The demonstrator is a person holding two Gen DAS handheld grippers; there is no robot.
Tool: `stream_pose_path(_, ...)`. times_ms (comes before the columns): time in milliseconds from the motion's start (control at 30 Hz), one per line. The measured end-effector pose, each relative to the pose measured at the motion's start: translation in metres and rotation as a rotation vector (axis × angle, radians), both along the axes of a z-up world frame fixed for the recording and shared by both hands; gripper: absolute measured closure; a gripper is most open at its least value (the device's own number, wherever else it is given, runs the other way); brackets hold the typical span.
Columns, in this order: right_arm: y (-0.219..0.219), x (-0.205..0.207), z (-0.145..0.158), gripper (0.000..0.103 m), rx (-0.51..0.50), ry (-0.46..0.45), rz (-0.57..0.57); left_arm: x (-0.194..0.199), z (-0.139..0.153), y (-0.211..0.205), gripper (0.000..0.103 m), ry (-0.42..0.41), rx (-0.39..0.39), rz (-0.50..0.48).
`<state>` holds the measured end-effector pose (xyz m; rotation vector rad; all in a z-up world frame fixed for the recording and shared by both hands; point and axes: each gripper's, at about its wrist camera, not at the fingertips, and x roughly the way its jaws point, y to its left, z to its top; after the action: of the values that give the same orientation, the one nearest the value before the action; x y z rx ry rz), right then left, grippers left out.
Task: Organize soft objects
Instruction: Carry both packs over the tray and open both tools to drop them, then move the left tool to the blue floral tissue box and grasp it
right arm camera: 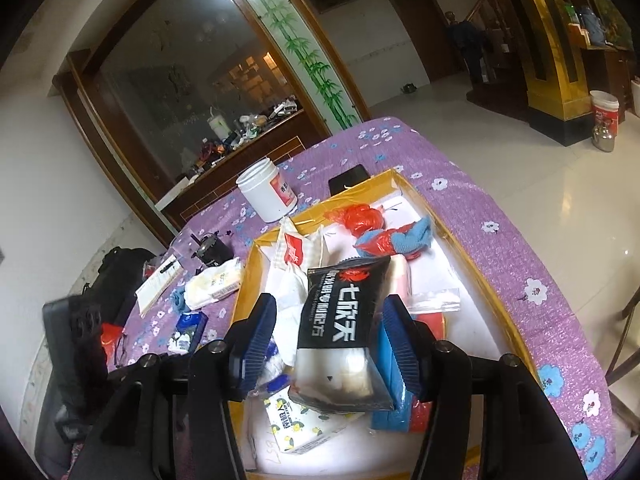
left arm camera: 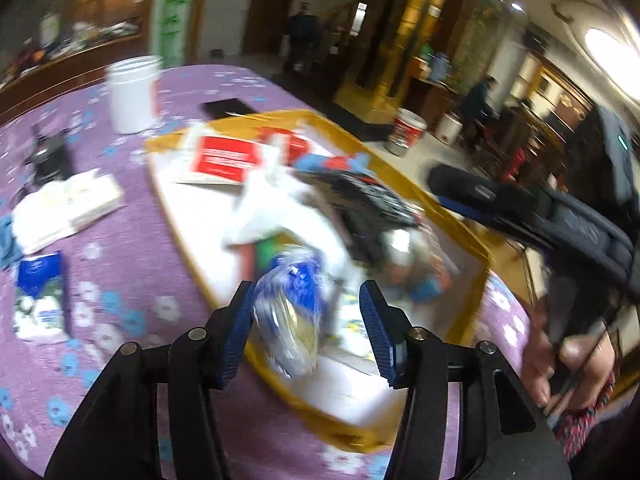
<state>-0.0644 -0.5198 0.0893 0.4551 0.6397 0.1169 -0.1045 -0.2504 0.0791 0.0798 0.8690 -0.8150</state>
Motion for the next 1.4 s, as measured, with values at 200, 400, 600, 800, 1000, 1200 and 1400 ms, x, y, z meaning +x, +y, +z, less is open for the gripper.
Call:
stream_pose_path(200,-0.003,-0.002,0.001,0.044,0.015,-0.007,-0.006,-0.044,0.0,-0.031,0.046,-0.074,0.067,-0.157)
stream_pose_path(400,-0.001,-0.004,0.003,0.044,0.017,-0.012,-0.002,-0.048,0.008,-0.019,0.046,-0.066,0.054,-0.136)
stream_pose_path(600,0.003,-0.006,0.007,0.044,0.015,-0.022,0.008,-0.029,0.021,0.011,0.046,-0.068,0.001,-0.062)
stream_pose_path(800,0.022,-0.002,0.01,0.044,0.006,-0.023,0.056,-0.006,0.02,0.051,0.046,-0.053,-0.023,0.045)
stream_pose_path(1000,0.043,0.001,0.013,0.044,-0.014,-0.021,0.107,0.03,0.011,0.111,0.038,-0.048,0.028,0.263)
stream_pose_path(1200,0.059,0.002,0.012,0.044,-0.022,-0.014,0.144,0.07,-0.01,0.149,0.029,0.008,0.108,0.455)
stream_pose_path(1400,0.075,0.005,0.01,0.044,-0.038,-0.003,0.179,0.099,-0.046,0.137,0.029,0.082,0.247,0.48)
